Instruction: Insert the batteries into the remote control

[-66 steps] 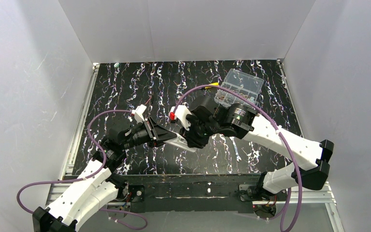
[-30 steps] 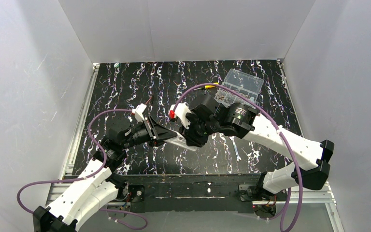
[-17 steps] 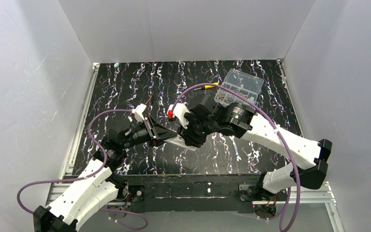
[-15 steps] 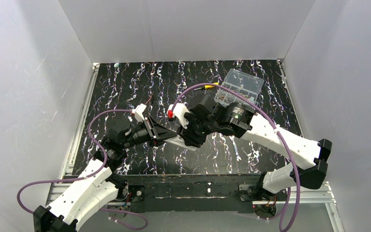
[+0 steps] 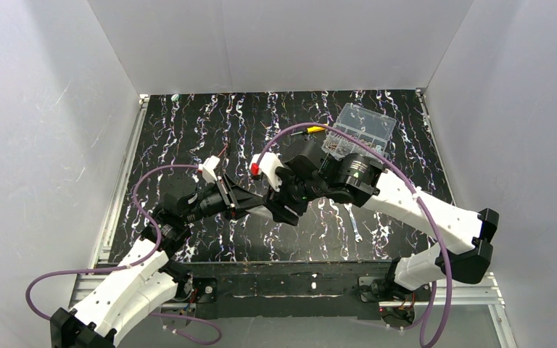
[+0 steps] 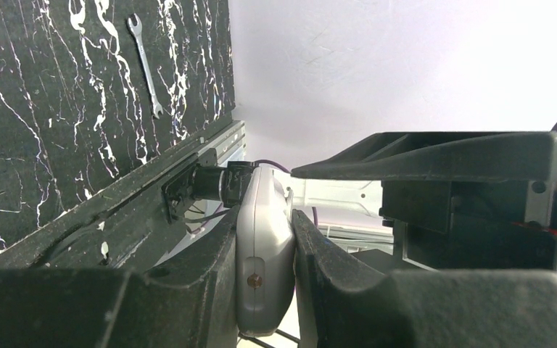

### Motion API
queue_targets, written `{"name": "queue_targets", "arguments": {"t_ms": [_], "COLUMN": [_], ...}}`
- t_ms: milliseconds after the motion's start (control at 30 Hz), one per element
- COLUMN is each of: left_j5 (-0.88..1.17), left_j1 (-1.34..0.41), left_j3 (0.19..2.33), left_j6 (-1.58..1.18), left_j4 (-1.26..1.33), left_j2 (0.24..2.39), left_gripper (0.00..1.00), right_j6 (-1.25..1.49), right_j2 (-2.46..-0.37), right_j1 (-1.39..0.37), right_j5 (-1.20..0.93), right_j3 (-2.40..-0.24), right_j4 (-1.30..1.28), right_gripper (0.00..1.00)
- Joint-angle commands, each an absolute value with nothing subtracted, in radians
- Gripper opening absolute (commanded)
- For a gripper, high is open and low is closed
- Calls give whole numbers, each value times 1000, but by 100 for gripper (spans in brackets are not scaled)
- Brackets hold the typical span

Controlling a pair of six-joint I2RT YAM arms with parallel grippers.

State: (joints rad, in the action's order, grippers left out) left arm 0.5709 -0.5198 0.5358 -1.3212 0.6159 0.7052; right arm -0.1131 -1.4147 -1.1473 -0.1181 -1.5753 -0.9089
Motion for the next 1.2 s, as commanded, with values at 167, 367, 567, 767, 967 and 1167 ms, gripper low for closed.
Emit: {"name": "queue_targets", "arguments": {"t_ms": [167, 367, 567, 767, 967, 1167], "left_j5": [616, 609, 617, 618, 616, 617], "left_j1": [-520, -519, -520, -520, -520, -520], "left_j3": [533, 533, 540, 548, 549, 548], "left_j6": [-1325, -1329, -1349, -1357, -1357, -1362], "left_j4": [686, 704, 758, 779, 786, 801], "left_j2": [689, 693, 714, 728, 737, 745], "left_gripper": [0, 0, 0, 0, 0, 0], "right_j6": [-57, 266, 708, 982, 1100, 1145], "right_j2": [-1349, -1234, -1103, -934, -827, -774], "right_j1": [-1149, -1140, -1106, -1028, -1008, -999], "right_j5": [-45, 251, 354, 204, 144, 125], "right_j3": [-1624, -1515, -1370, -1081, -930, -854], "right_j4": [-771, -659, -692, -528, -401, -312], "right_gripper": [71, 79, 82, 84, 84, 84]}}
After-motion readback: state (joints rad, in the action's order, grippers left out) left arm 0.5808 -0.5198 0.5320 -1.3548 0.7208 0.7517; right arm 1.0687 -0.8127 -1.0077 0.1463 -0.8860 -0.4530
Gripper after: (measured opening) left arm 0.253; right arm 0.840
